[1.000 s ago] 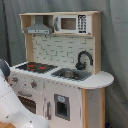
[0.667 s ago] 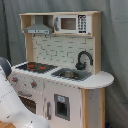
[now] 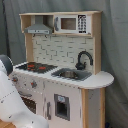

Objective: Play with the kitchen

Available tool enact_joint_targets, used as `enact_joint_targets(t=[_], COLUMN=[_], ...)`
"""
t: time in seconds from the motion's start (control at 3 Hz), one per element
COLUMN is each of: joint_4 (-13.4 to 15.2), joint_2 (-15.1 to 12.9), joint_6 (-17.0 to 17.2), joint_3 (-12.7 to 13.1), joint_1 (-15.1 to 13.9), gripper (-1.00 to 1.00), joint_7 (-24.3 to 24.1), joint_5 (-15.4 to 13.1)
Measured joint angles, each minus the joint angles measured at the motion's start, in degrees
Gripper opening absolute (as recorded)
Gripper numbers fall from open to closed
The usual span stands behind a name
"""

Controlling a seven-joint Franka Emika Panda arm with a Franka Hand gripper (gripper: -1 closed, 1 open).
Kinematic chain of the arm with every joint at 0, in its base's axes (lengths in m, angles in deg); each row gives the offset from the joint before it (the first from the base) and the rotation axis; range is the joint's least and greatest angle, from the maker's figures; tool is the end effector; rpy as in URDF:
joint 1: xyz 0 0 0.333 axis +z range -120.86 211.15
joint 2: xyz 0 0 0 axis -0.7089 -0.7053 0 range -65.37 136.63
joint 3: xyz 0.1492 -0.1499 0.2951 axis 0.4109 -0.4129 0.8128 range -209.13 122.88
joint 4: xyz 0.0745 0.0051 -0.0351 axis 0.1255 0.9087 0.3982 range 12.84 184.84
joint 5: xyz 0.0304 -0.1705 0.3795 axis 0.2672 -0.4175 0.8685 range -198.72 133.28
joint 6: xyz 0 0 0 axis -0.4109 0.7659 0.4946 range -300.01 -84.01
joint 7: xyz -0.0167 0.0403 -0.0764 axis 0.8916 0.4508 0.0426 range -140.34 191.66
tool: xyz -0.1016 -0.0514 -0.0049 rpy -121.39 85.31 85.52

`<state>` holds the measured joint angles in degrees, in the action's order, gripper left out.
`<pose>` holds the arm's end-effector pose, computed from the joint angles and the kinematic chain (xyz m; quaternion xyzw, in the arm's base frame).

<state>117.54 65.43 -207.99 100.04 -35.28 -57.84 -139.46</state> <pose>0.3162 0.6135 0.3389 0.5581 0.4041 0.6561 0.3078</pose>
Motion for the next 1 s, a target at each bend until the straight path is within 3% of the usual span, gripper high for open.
enact_joint_targets(t=[1.0], joint_4=[9.26], joint_2=[-2.83], joint_6=[6.03], joint_3=[-0.82], joint_1=[1.07], gripper=[1.0], joint_7=[-14.29], joint_5=[-4.12])
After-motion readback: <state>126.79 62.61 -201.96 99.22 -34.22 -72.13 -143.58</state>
